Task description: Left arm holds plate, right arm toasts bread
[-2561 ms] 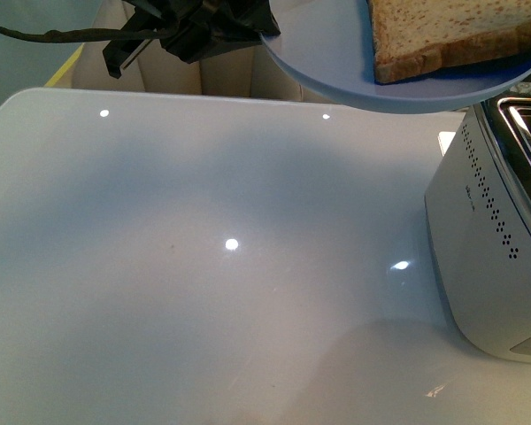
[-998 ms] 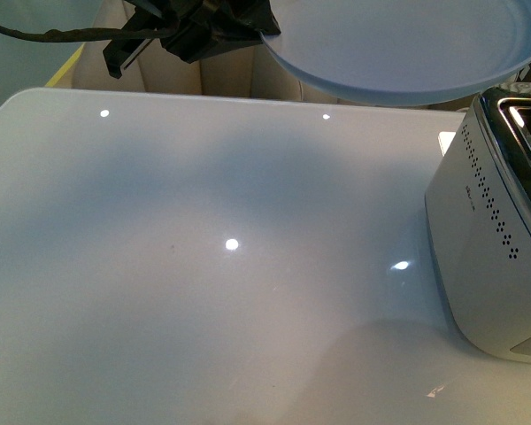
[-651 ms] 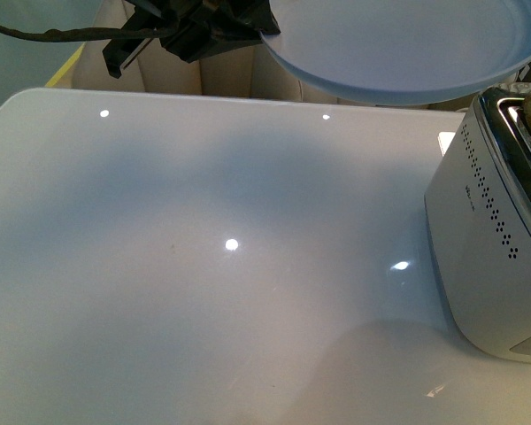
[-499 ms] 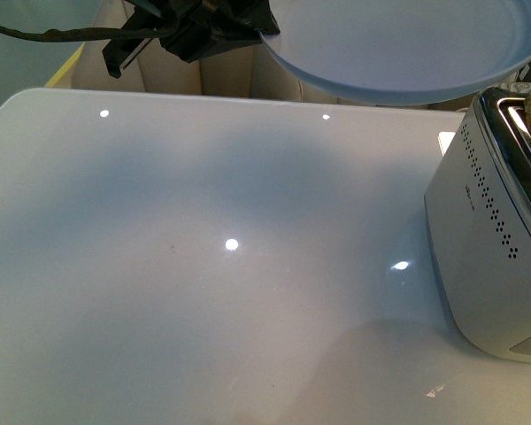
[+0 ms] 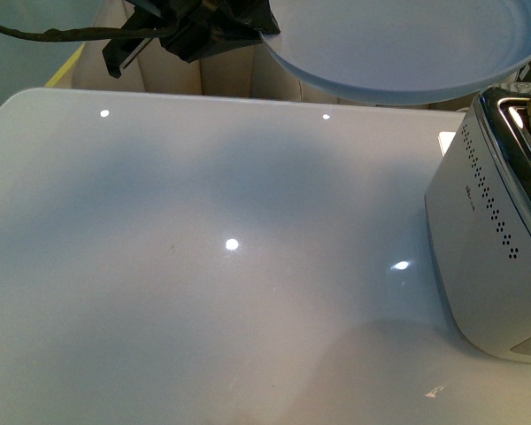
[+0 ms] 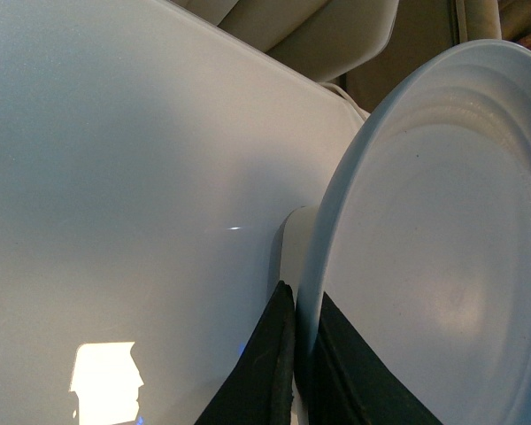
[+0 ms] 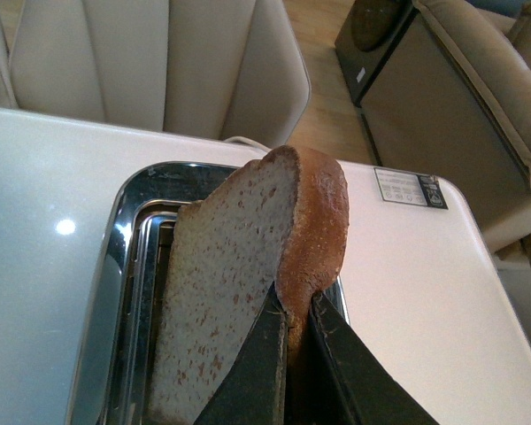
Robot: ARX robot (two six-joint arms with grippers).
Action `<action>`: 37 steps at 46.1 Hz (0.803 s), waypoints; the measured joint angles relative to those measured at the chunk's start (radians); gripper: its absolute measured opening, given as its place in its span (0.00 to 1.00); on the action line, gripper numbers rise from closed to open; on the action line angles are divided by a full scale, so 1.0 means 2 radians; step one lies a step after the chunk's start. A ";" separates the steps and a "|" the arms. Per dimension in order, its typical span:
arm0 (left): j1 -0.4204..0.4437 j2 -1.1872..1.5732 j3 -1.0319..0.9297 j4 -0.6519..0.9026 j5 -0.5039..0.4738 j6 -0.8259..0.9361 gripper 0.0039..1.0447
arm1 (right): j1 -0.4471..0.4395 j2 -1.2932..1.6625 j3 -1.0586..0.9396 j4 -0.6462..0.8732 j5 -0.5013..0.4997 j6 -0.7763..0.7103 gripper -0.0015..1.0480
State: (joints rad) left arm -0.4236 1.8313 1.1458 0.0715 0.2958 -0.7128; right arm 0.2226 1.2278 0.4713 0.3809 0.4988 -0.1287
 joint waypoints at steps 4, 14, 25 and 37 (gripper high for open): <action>0.000 0.000 0.000 0.000 0.000 0.000 0.03 | 0.005 -0.013 -0.005 -0.009 -0.003 0.000 0.03; 0.000 0.000 0.000 0.000 0.000 0.000 0.03 | 0.008 -0.025 -0.014 -0.018 -0.006 0.000 0.03; 0.000 0.000 0.000 0.000 0.000 0.000 0.03 | 0.002 0.006 -0.014 0.002 -0.028 0.003 0.03; 0.000 0.000 0.000 0.000 0.000 0.000 0.03 | -0.001 0.092 -0.014 0.051 -0.037 0.016 0.03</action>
State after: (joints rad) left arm -0.4236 1.8309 1.1458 0.0715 0.2958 -0.7128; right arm 0.2214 1.4113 0.4442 0.4828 0.4252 -0.0975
